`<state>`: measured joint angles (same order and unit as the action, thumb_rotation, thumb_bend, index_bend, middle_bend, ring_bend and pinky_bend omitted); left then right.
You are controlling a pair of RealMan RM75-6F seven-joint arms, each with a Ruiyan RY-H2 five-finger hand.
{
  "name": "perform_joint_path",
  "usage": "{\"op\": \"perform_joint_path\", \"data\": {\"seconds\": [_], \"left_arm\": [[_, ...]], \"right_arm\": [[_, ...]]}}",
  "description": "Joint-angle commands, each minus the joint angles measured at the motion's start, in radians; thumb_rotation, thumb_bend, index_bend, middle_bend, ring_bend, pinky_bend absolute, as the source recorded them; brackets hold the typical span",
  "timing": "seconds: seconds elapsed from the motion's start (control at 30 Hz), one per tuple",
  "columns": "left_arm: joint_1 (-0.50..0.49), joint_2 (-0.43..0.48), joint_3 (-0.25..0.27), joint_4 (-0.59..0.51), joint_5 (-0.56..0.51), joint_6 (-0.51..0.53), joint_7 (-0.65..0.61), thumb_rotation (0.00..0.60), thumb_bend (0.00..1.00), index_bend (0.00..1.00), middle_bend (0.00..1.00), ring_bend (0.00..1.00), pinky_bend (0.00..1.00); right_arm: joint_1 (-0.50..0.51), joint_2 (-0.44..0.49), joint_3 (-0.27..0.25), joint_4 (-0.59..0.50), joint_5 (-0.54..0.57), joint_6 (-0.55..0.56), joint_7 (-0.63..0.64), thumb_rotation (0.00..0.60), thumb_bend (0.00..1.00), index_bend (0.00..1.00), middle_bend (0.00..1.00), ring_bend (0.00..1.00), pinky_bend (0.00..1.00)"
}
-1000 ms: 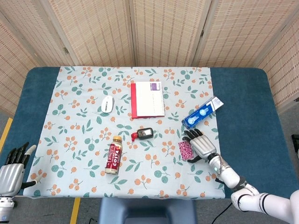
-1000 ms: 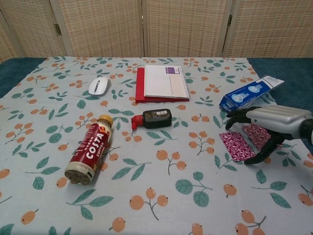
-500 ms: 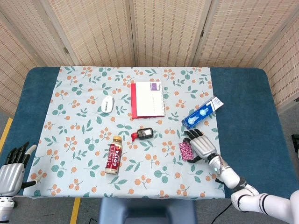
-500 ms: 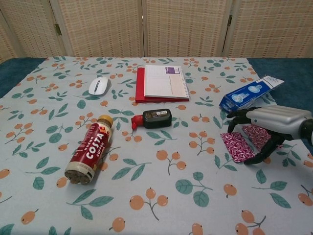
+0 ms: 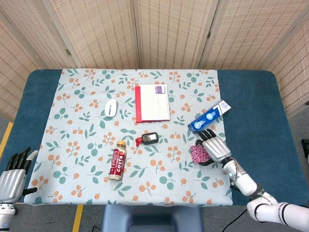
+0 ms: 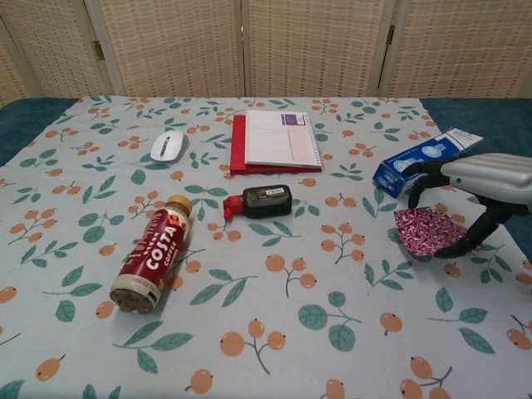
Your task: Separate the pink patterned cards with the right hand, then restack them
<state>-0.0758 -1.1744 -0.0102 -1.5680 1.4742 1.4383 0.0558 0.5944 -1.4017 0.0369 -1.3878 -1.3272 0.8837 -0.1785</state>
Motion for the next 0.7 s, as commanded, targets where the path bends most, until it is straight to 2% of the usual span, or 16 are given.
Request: {"op": "perform_joint_path", "data": {"seconds": [0.03, 0.43, 0.7], "left_arm": [[-0.001, 0.0, 0.0, -0.002, 0.001, 0.0, 0.001, 0.6, 0.22, 0.12, 0.01, 0.09, 0.0], [-0.004, 0.004, 0.004, -0.021, 0.003, -0.007, 0.017, 0.6, 0.22, 0.12, 0.01, 0.09, 0.0], [-0.003, 0.005, 0.006, -0.025, -0.001, -0.009, 0.02, 0.6, 0.22, 0.12, 0.01, 0.09, 0.0]], "right_arm": [[-0.006, 0.02, 0.004, 0.002, 0.013, 0.002, 0.001, 0.445, 0.18, 0.31, 0.08, 0.0, 0.0], [-0.001, -0.012, 0.003, 0.11, 0.015, -0.037, 0.07, 0.443, 0.18, 0.31, 0.08, 0.0, 0.0], [0.002, -0.031, -0.004, 0.143, -0.006, -0.044, 0.09, 0.444, 0.18, 0.31, 0.08, 0.0, 0.0]]}}
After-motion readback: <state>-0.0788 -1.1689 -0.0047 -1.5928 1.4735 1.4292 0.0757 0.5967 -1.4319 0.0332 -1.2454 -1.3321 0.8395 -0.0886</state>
